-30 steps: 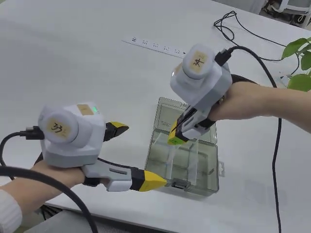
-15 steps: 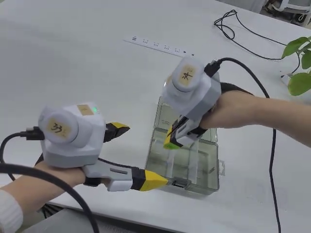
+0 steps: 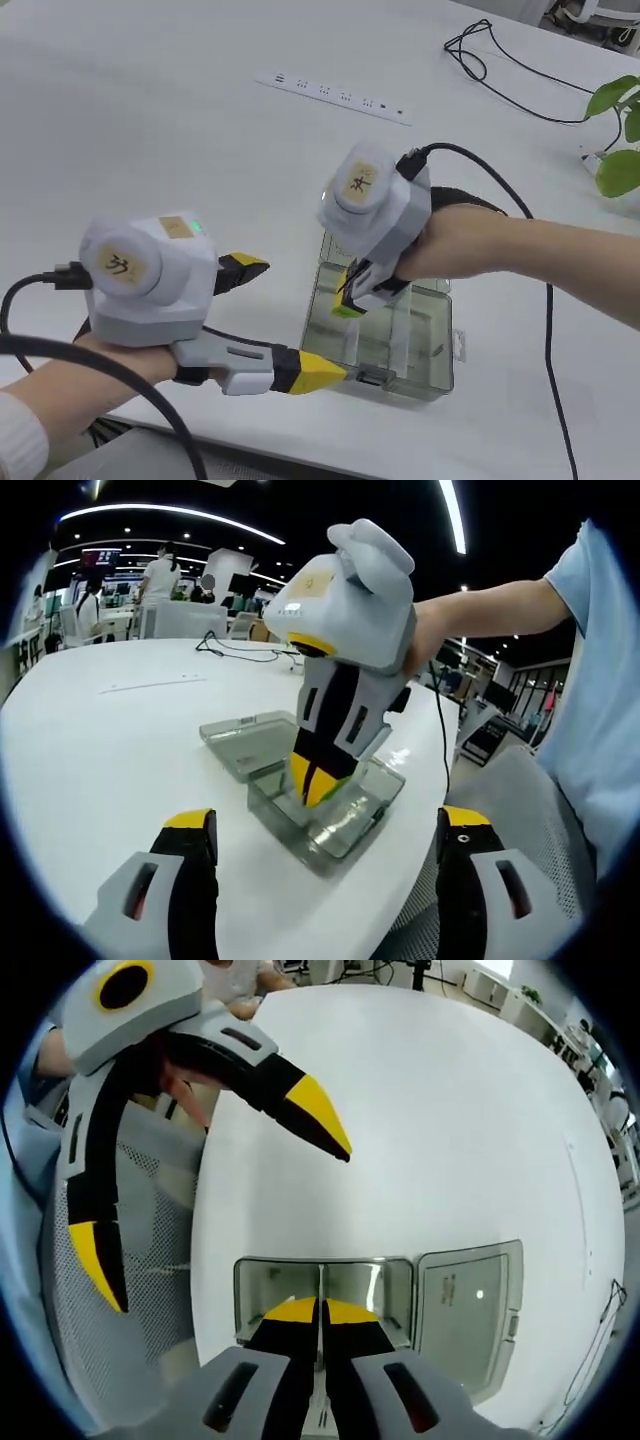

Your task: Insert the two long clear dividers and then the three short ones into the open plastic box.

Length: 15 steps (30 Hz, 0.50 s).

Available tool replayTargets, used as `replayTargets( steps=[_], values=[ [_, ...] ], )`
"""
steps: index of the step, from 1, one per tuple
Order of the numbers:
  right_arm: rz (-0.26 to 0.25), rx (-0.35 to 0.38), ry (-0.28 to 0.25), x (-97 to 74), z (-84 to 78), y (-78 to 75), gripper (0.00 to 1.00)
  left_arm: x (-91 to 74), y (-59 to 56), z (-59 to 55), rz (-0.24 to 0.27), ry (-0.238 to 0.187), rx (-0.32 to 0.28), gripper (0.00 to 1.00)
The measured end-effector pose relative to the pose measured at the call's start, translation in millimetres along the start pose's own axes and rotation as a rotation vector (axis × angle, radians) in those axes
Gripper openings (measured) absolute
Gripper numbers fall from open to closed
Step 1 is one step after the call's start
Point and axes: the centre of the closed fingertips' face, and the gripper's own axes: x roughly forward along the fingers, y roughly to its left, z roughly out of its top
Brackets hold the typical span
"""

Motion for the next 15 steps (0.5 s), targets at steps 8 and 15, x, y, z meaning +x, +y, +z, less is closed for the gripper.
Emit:
replayTargets(
  steps=[8, 15],
  values=[
    [-0.016, -0.020, 0.016, 5.1, -1.4, -0.3, 0.02, 0.5, -1.9, 1.0, -0.006, -0.002, 0.000, 0.92],
    [-0.018, -0.022, 0.009, 5.0, -1.8, -0.1, 0.02, 3.5, -3.4, 1.6, -0.018, 0.006, 0.005, 0.92]
  ],
)
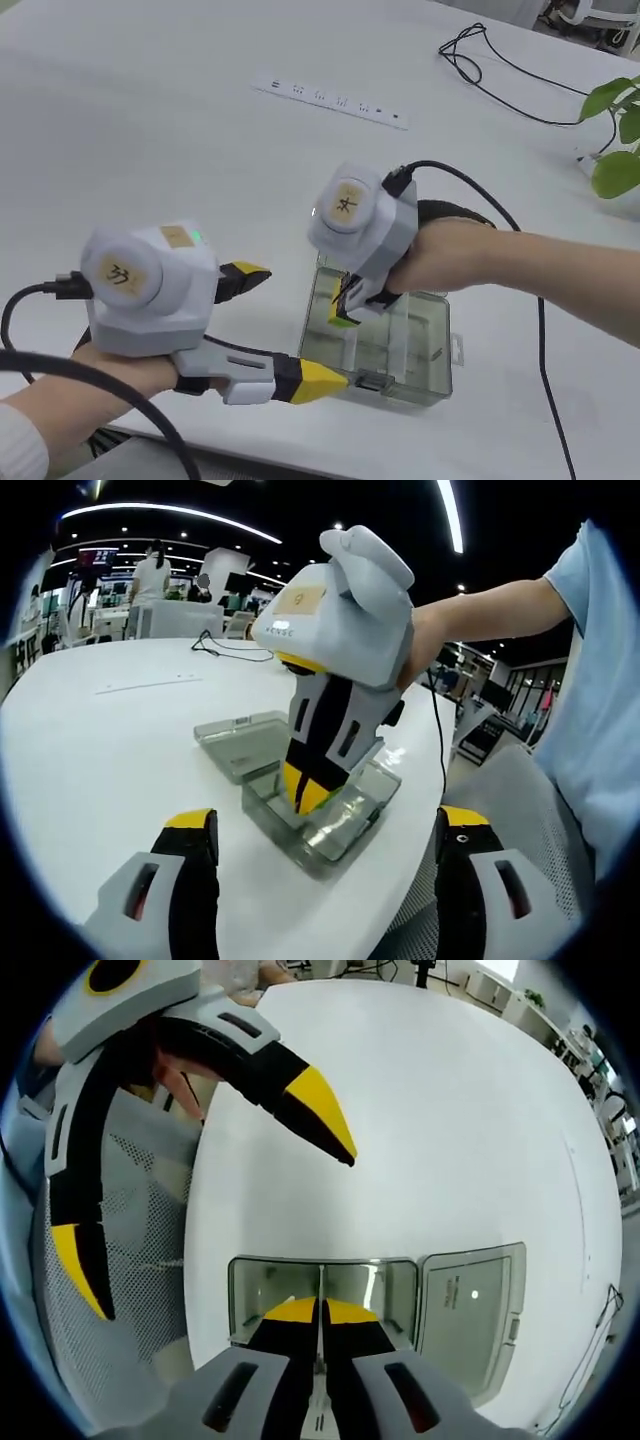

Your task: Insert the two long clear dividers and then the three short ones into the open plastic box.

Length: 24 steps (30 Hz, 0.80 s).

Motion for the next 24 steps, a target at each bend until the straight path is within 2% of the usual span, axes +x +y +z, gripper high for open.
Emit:
replayTargets(
  steps=[4, 6, 8, 10, 13, 15, 17, 21, 24],
  values=[
    [-0.006, -0.039, -0.006, 1.0, -0.7, 1.2, 0.03, 1.2, 1.1, 1.2, -0.006, 0.004, 0.008, 0.91],
    [-0.005, -0.093, -0.004, 2.7, -2.3, 1.5, 0.05, 1.3, 1.6, 1.2, -0.008, 0.006, 0.007, 0.91],
    [-0.009, -0.102, -0.019, 3.2, -3.4, 4.2, 0.18, 1.3, 1.4, 1.1, -0.008, 0.008, 0.008, 0.91],
    [-0.018, -0.118, -0.043, 0.4, -2.9, 4.8, 0.27, 1.1, 1.8, 0.6, -0.007, 0.011, 0.012, 0.91],
    [-0.022, -0.099, -0.089, -5.7, -2.2, 5.8, 0.34, 0.7, 3.1, -1.1, -0.005, 0.012, 0.005, 0.91],
    [-0.005, -0.074, -0.133, -9.9, -1.4, 9.1, 0.37, 0.9, 3.1, -2.8, -0.007, 0.016, 0.004, 0.91],
    [-0.005, -0.056, -0.159, -14.3, -3.3, 10.6, 0.45, 1.0, 2.9, -3.2, -0.008, 0.017, 0.003, 0.91],
    [-0.044, -0.102, -0.209, -22.3, -4.4, 12.6, 0.67, 0.5, 2.6, -2.5, -0.008, 0.017, 0.002, 0.91],
    [-0.056, -0.082, -0.243, -28.0, -5.3, 15.5, 0.79, -0.4, 3.8, -1.1, -0.003, 0.011, -0.001, 0.91]
  ],
)
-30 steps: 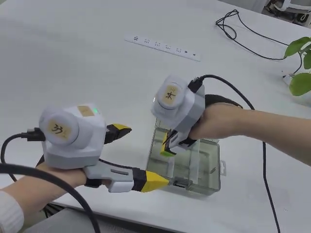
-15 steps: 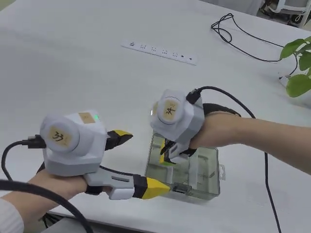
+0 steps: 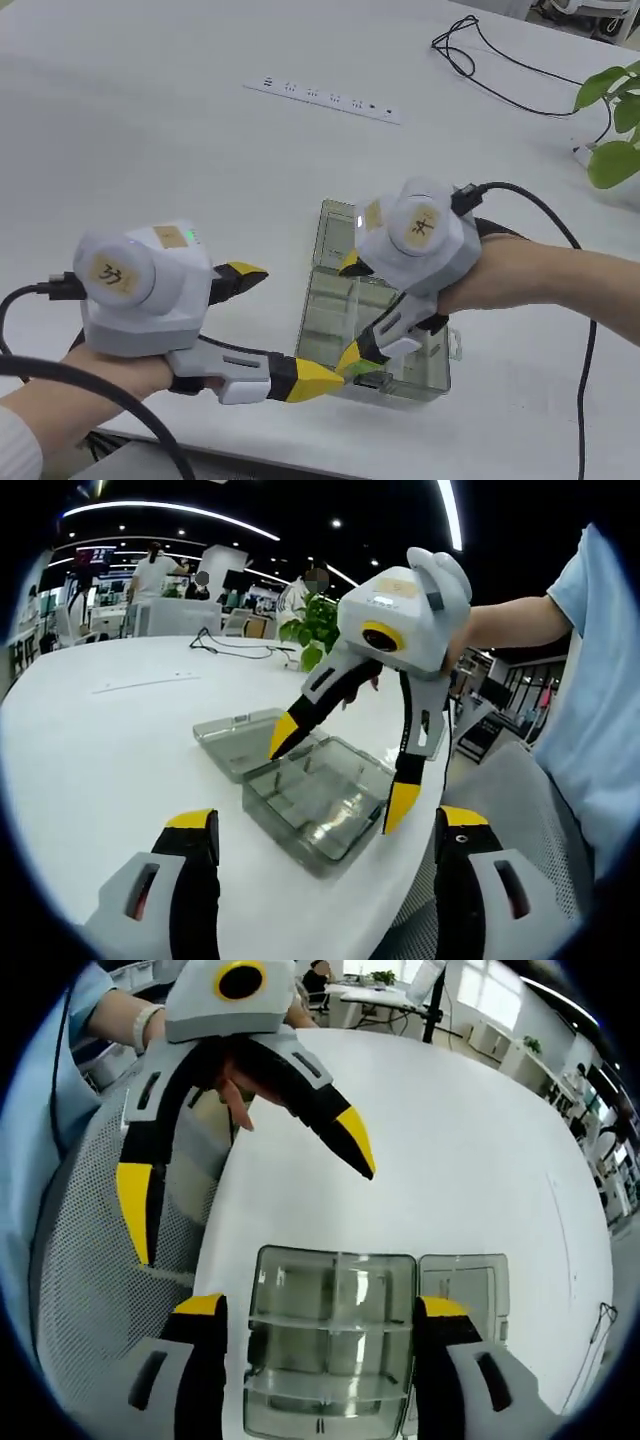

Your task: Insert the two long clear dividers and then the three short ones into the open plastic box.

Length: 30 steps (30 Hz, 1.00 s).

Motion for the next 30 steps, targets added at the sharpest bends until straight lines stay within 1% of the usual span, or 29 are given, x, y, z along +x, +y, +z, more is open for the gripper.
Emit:
replayTargets(
  steps=[1, 3, 4, 5, 6, 7, 8, 10, 13, 14, 15, 16, 17, 18, 20, 22, 24, 25, 26, 28, 29, 30],
  values=[
    [-0.011, 0.008, -0.022, -2.0, 1.4, 0.1, 0.83, -0.2, 0.3, 0.3, 0.001, -0.001, 0.000, 0.91],
    [-0.017, 0.016, -0.045, -3.3, 2.5, 0.8, 0.90, -0.5, 0.3, 0.9, 0.003, -0.001, 0.003, 0.91],
    [-0.031, 0.033, -0.065, -4.5, 3.2, 0.3, 0.96, -0.7, 0.3, 1.3, 0.003, -0.001, 0.005, 0.91],
    [-0.040, 0.039, -0.082, -5.5, 3.9, -0.1, 1.00, -0.9, 0.3, 2.1, 0.003, -0.002, 0.006, 0.91],
    [-0.043, 0.039, -0.083, -7.6, 2.9, 0.0, 1.00, -0.9, -0.1, 2.7, 0.003, -0.002, 0.007, 0.91],
    [-0.034, 0.052, -0.127, -9.0, 8.2, 3.1, 1.00, -1.0, 0.0, 3.3, 0.004, -0.001, 0.011, 0.91],
    [-0.026, 0.061, -0.145, -9.9, 9.8, 5.4, 1.00, -1.0, 0.0, 4.0, 0.005, -0.002, 0.011, 0.92],
    [-0.042, 0.081, -0.142, -12.7, 6.0, 4.3, 1.00, -1.2, 0.1, 5.5, 0.007, -0.005, 0.011, 0.92],
    [-0.062, 0.101, -0.157, -17.6, 2.3, 2.9, 1.00, -1.2, -0.2, 7.6, 0.008, -0.007, 0.015, 0.92],
    [-0.071, 0.113, -0.179, -20.7, 1.6, 2.3, 1.00, -1.0, 0.4, 7.5, 0.008, -0.003, 0.016, 0.92],
    [-0.081, 0.134, -0.188, -22.6, -0.6, 0.4, 1.00, -0.9, 0.3, 7.4, 0.008, -0.001, 0.016, 0.91],
    [-0.101, 0.165, -0.208, -26.4, -2.2, -1.9, 1.00, -0.7, 1.8, 6.1, 0.013, 0.007, 0.012, 0.91],
    [-0.094, 0.186, -0.230, -29.3, -2.3, -0.5, 1.00, -0.5, 2.6, 5.5, 0.015, 0.008, 0.012, 0.91],
    [-0.103, 0.217, -0.260, -34.0, -3.2, -0.8, 1.00, -0.6, 3.1, 3.9, 0.014, 0.014, 0.009, 0.91],
    [-0.119, 0.237, -0.260, -39.9, -11.5, -1.3, 1.00, -1.1, 2.1, 2.8, 0.012, 0.021, 0.010, 0.91],
    [-0.148, 0.251, -0.272, -47.6, -21.1, -3.9, 1.00, -1.3, 2.2, 1.3, 0.010, 0.030, 0.015, 0.91],
    [-0.172, 0.286, -0.270, -55.5, -33.5, -6.1, 1.00, -1.5, 3.7, 0.7, 0.015, 0.033, 0.017, 0.91],
    [-0.189, 0.301, -0.280, -59.2, -36.9, -8.3, 1.00, -1.8, 4.8, 0.8, 0.019, 0.033, 0.014, 0.91],
    [-0.194, 0.304, -0.290, -62.5, -40.0, -8.3, 1.00, -2.1, 6.0, 0.8, 0.021, 0.032, 0.012, 0.91],
    [-0.217, 0.318, -0.285, -68.8, -51.5, -9.2, 1.00, -2.8, 7.7, -0.9, 0.029, 0.049, 0.021, 0.90],
    [-0.221, 0.317, -0.283, -71.5, -56.4, -7.3, 1.00, -3.0, 7.8, -0.5, 0.030, 0.055, 0.023, 0.90],
    [-0.227, 0.332, -0.281, -73.4, -61.4, -7.3, 1.00, -3.2, 8.0, 0.4, 0.030, 0.056, 0.022, 0.91]
  ],
)
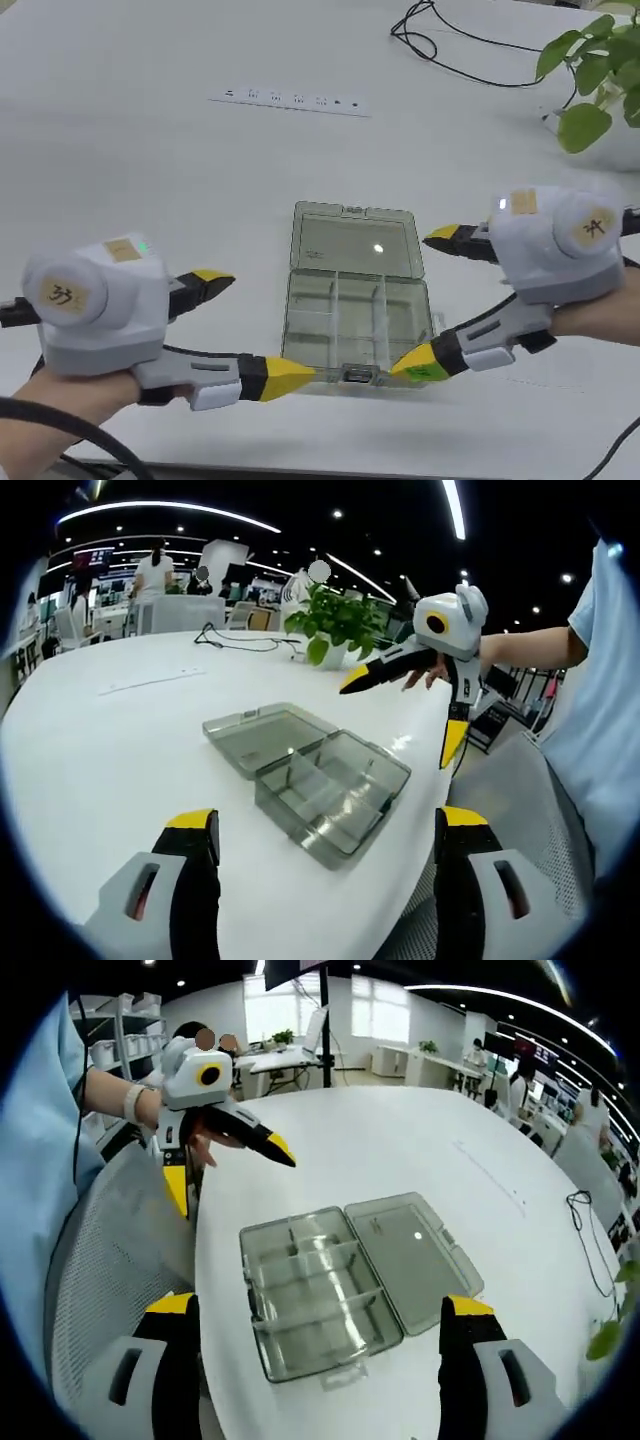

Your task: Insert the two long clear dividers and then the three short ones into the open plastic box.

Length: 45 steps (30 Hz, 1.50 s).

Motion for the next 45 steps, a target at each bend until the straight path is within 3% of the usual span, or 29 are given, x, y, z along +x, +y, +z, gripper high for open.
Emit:
replayTargets(
  steps=[5, 14, 22, 25, 36, 39, 45],
  values=[
    [-0.032, 0.045, -0.006, -14.2, -21.5, -10.5, 1.00, -1.9, 3.5, 6.2, 0.012, 0.006, 0.007, 0.90],
    [-0.074, 0.106, 0.059, -37.0, -72.3, -25.0, 1.00, -3.4, 0.5, 8.7, 0.023, 0.015, 0.012, 0.90],
    [-0.042, 0.031, 0.233, -44.1, -121.7, -26.2, 1.00, -3.0, -2.7, 7.0, 0.025, 0.019, 0.006, 0.89],
    [-0.012, -0.019, 0.307, -43.1, -138.5, -25.2, 0.91, -2.8, -4.1, 8.1, 0.028, 0.012, 0.004, 0.89],
    [0.039, -0.112, 0.403, -36.6, -153.2, -33.5, 0.74, -6.0, -4.9, 6.2, 0.043, 0.007, -0.001, 0.89],
    [0.059, -0.083, 0.417, -36.6, -154.7, -30.9, 0.60, -7.1, -4.2, 5.8, 0.045, 0.012, 0.001, 0.89],
    [0.068, -0.164, 0.447, -35.7, -158.5, -29.6, 0.48, -12.7, 0.8, 8.3, 0.056, 0.004, 0.007, 0.89]
  ],
)
